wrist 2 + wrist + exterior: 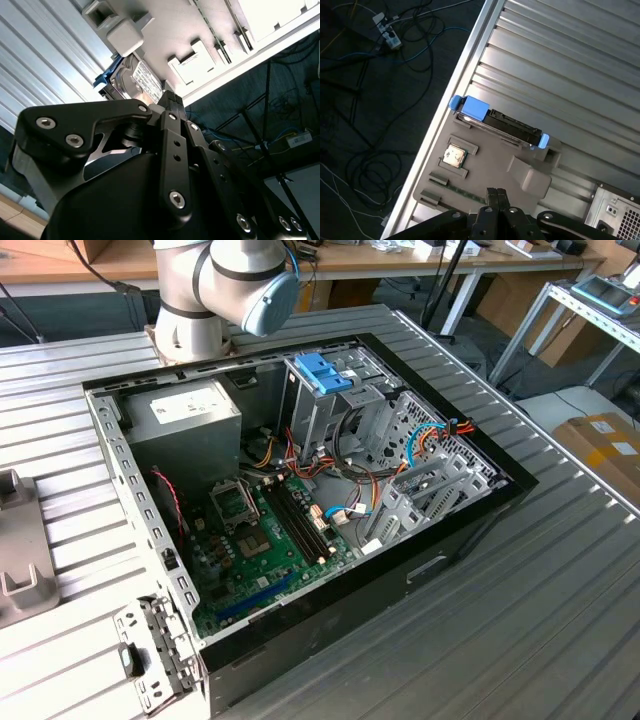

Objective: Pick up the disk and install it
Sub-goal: 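Pick up the disk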

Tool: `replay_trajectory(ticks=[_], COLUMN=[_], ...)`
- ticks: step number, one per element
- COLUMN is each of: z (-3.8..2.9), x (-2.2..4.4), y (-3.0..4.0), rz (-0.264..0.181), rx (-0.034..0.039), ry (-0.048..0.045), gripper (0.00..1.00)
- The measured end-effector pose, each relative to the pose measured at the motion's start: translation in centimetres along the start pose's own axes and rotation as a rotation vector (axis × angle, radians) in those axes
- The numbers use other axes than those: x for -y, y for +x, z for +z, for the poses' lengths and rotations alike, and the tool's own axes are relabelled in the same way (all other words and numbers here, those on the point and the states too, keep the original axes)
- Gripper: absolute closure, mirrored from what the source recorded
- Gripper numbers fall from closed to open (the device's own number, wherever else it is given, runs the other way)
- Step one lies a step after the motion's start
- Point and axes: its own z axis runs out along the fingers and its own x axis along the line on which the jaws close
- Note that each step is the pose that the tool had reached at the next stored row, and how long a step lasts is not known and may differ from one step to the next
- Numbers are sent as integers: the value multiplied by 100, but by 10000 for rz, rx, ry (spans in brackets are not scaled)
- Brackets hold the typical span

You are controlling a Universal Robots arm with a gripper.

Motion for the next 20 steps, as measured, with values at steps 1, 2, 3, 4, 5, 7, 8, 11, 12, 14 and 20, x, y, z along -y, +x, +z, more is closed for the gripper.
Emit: replay_trajectory(ticks=[1,2,3,4,5,7,8,11,12,14,20], z=[0,0,0,0,0,0,0,0,0,0,0], x=[0,0,0,0,0,0,0,0,0,0,0], y=[0,0,0,0,0,0,0,0,0,0,0], rz=[-39,-72,-105,-152,-190,-261,-313,-411,-443,-525,-759], rx=[-1,-3,-5,-6,-8,-10,-13,-17,-18,-22,-32], ry=[-1,-2,-2,-4,-5,-6,-8,-10,-11,-13,-19], gripper=[90,90,90,90,90,90,90,90,90,90,90])
